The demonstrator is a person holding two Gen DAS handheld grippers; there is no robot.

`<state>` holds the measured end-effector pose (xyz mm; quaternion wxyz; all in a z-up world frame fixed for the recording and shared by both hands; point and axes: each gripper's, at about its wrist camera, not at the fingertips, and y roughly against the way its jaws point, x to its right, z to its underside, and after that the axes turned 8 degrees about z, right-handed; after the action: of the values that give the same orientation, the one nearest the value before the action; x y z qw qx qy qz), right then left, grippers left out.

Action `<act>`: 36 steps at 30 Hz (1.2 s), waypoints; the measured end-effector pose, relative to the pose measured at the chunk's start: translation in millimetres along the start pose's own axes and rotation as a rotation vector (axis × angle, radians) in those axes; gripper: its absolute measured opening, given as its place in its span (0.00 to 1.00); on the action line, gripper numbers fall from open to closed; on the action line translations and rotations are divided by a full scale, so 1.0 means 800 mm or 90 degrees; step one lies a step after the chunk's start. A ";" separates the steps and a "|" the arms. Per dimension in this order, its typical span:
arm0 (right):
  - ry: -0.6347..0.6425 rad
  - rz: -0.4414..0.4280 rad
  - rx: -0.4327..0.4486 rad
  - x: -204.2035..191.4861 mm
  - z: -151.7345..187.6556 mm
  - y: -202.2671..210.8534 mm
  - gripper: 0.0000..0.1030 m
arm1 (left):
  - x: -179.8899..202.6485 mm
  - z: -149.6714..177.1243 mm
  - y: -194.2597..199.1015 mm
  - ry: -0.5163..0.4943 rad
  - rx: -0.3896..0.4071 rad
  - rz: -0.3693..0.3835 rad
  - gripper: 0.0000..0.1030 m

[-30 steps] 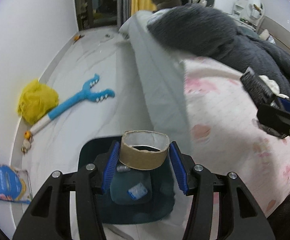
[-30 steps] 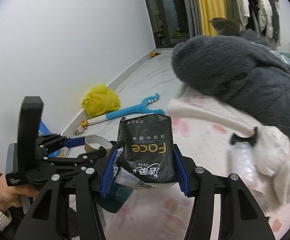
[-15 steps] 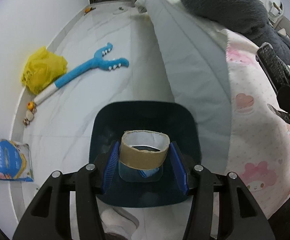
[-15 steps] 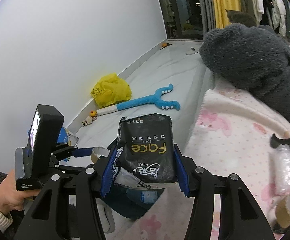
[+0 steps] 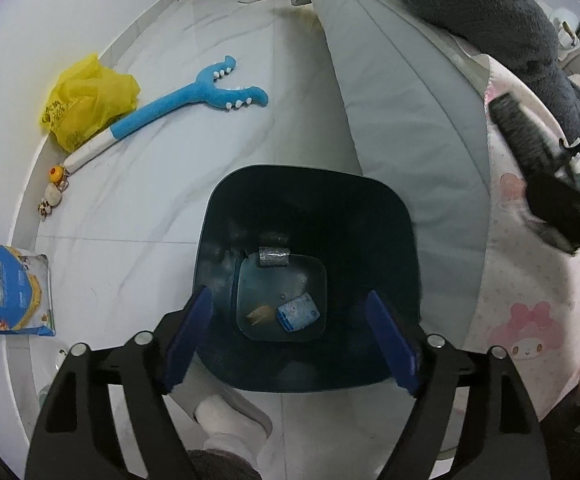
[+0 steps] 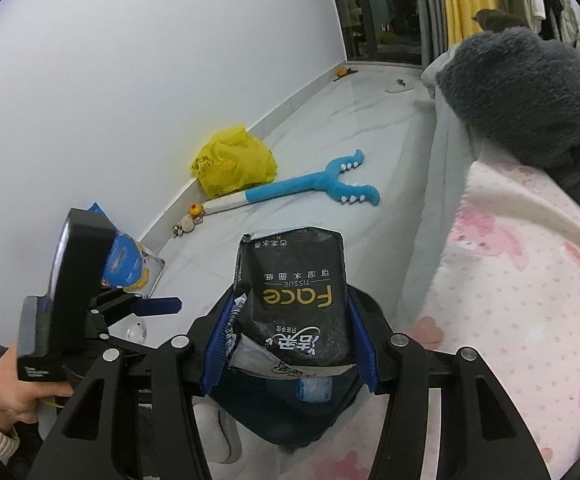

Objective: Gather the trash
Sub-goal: 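Carry the tape roll over the bin and open the left gripper, then lower the black tissue pack into the bin and open the right gripper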

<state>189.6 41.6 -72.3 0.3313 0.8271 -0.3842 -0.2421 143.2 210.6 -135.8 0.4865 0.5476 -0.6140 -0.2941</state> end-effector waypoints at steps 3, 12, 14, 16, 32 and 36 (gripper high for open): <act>0.004 0.002 -0.012 -0.008 0.001 -0.012 0.52 | -0.001 0.001 0.007 -0.010 0.014 -0.014 0.87; 0.010 0.012 -0.051 -0.027 0.005 -0.046 0.52 | -0.001 0.004 0.040 -0.045 0.070 -0.027 0.91; 0.010 0.016 -0.062 -0.029 0.008 -0.055 0.52 | -0.002 0.003 0.047 -0.043 0.075 -0.019 0.91; 0.008 0.022 -0.073 -0.030 0.010 -0.061 0.52 | -0.003 0.003 0.054 -0.043 0.085 -0.019 0.91; -0.007 0.034 -0.160 -0.047 0.027 -0.127 0.52 | -0.008 0.015 0.120 -0.083 0.185 -0.015 0.95; 0.002 0.038 -0.179 -0.056 0.034 -0.141 0.52 | -0.017 0.017 0.134 -0.070 0.205 0.009 0.95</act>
<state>198.9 121.8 -166.5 0.4517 0.7611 -0.3701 -0.2824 88.0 245.8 -48.3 0.3604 0.5972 -0.6826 -0.2178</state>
